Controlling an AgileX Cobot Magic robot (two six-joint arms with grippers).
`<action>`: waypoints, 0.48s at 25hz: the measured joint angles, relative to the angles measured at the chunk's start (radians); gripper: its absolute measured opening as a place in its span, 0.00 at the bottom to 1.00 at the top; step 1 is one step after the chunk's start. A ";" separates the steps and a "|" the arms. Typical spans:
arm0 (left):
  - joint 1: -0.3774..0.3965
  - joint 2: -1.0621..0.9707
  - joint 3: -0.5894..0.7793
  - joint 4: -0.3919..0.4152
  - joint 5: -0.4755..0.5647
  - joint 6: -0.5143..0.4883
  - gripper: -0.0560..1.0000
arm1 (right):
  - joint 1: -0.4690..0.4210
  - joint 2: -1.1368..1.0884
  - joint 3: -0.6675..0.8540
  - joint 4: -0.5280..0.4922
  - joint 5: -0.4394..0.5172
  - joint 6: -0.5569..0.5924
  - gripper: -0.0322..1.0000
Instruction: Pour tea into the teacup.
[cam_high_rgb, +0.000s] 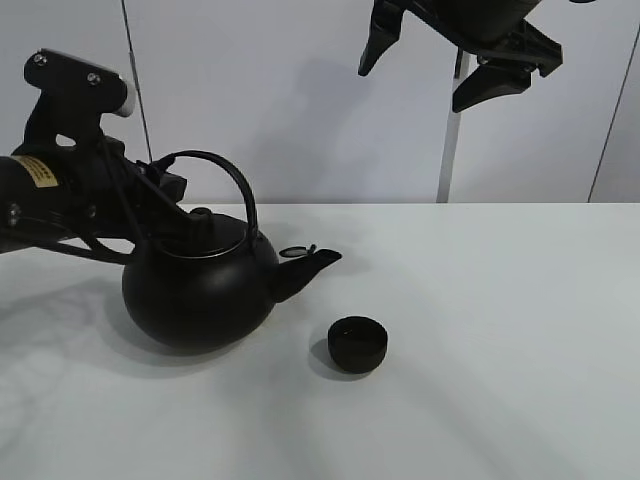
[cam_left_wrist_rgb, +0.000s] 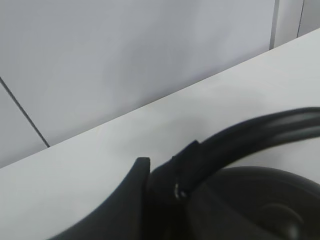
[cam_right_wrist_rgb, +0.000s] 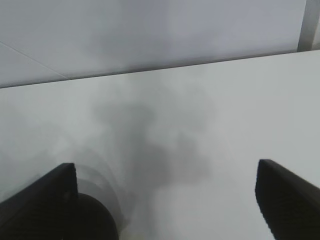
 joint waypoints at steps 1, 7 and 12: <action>0.000 0.000 0.005 -0.004 -0.005 -0.001 0.15 | 0.000 0.000 0.000 0.000 0.000 0.000 0.67; 0.000 0.000 0.036 -0.011 -0.018 -0.025 0.15 | 0.000 0.000 0.000 0.000 0.000 0.000 0.67; 0.000 0.000 0.058 -0.012 -0.032 -0.038 0.15 | 0.000 0.000 0.000 0.000 0.000 0.000 0.67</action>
